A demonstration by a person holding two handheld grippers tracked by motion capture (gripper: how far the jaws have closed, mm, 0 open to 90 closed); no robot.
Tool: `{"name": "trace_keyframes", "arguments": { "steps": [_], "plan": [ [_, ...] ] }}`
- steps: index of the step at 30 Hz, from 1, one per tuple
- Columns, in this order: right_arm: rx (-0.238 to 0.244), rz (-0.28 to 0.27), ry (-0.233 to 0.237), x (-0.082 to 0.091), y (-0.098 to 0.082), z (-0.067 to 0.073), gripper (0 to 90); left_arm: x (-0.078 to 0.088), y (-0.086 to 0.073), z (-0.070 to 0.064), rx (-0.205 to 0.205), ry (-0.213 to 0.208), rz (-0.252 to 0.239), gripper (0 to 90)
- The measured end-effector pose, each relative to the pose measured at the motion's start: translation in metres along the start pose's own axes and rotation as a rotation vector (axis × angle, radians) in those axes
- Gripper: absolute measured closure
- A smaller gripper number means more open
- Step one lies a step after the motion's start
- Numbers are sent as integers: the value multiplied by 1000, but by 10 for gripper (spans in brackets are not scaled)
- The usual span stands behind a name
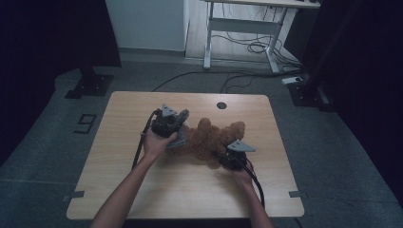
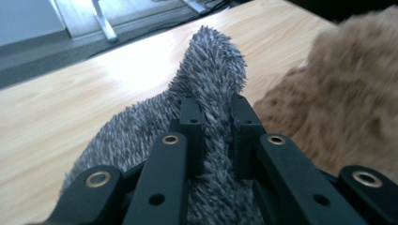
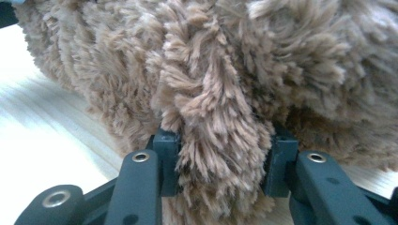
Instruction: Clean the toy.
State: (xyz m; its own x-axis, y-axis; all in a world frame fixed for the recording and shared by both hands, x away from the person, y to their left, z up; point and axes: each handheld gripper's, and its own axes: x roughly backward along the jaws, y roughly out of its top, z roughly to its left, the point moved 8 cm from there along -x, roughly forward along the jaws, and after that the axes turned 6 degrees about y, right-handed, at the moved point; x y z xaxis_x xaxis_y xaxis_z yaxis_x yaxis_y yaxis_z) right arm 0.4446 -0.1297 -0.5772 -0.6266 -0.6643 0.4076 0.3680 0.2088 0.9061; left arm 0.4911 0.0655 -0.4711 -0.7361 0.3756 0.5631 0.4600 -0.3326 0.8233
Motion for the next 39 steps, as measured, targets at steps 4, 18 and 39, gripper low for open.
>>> {"name": "trace_keyframes", "arguments": {
  "steps": [4, 18, 39],
  "plan": [
    [-13, -4, 19, 4, -3, -1, 565, -14, 2, -18, -37, -10, 41, 781],
    [-60, 22, 75, 15, -9, 1, 437, -2, -38, -25, -42, -32, 16, 779],
    [-57, -30, 176, 82, 13, 20, 352, 39, -95, -61, -55, -94, -63, 786]
  ]
}}
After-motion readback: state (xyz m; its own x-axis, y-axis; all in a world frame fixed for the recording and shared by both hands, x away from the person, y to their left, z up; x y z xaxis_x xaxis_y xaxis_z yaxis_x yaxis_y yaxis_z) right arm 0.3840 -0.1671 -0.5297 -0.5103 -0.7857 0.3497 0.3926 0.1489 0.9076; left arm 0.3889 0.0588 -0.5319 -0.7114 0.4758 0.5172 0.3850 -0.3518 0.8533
